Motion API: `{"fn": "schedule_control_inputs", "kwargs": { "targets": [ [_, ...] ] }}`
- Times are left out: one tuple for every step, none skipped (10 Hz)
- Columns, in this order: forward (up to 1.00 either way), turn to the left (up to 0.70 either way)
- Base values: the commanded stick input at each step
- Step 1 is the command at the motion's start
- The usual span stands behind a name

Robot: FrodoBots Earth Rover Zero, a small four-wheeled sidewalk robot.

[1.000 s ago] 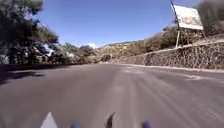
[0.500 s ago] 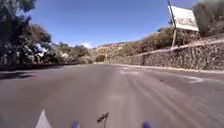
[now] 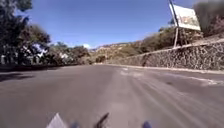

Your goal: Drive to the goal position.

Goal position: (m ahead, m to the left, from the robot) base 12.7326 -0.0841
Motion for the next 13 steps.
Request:
{"fn": "schedule_control_inputs", "kwargs": {
  "targets": [
    [0.85, 0.00],
    [0.85, 0.00],
    [0.85, 0.00],
    [0.85, 0.00],
    [0.85, 0.00],
    [0.85, 0.00],
    [0.85, 0.00],
    [0.85, 0.00],
    [0.85, 0.00],
    [0.85, 0.00],
    [0.85, 0.00],
    [0.85, 0.00],
    [0.85, 0.00]
  ]
}}
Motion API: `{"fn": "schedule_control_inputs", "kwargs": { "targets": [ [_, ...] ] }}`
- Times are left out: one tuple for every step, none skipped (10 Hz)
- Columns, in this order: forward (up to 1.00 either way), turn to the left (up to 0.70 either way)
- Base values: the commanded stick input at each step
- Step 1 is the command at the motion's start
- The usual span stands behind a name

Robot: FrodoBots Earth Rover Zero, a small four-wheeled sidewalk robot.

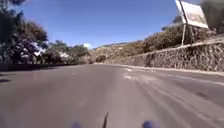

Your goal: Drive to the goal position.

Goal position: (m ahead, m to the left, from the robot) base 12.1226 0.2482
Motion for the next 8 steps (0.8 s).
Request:
{"fn": "schedule_control_inputs", "kwargs": {
  "targets": [
    [0.85, 0.00],
    [0.85, 0.00],
    [0.85, 0.00],
    [0.85, 0.00],
    [0.85, 0.00],
    [0.85, 0.00],
    [0.85, 0.00],
    [0.85, 0.00]
  ]
}}
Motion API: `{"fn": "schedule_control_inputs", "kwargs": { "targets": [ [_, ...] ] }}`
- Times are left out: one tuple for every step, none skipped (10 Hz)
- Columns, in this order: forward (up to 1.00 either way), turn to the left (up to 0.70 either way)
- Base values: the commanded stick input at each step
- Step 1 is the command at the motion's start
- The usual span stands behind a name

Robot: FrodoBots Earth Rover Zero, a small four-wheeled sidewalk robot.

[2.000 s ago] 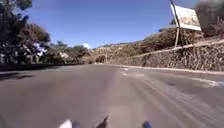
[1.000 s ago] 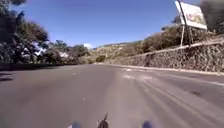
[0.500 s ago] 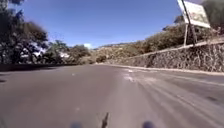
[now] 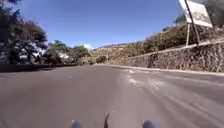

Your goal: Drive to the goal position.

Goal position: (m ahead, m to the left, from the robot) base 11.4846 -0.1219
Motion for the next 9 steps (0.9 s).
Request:
{"fn": "schedule_control_inputs", "kwargs": {
  "targets": [
    [0.85, 0.00],
    [0.85, 0.00],
    [0.85, 0.00],
    [0.85, 0.00],
    [0.85, 0.00],
    [0.85, 0.00],
    [0.85, 0.00],
    [0.85, 0.00],
    [0.85, 0.00]
  ]
}}
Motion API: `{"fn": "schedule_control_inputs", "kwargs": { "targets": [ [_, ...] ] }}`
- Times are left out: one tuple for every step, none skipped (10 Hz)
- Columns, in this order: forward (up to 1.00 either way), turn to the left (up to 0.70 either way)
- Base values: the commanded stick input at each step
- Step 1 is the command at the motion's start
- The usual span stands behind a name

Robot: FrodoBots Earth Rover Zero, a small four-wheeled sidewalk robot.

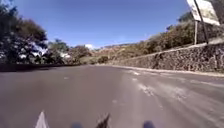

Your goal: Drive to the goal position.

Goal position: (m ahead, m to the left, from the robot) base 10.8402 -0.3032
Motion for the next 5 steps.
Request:
{"fn": "schedule_control_inputs", "kwargs": {
  "targets": [
    [0.85, 0.00],
    [0.85, 0.00],
    [0.85, 0.00],
    [0.85, 0.00],
    [0.85, 0.00]
  ]
}}
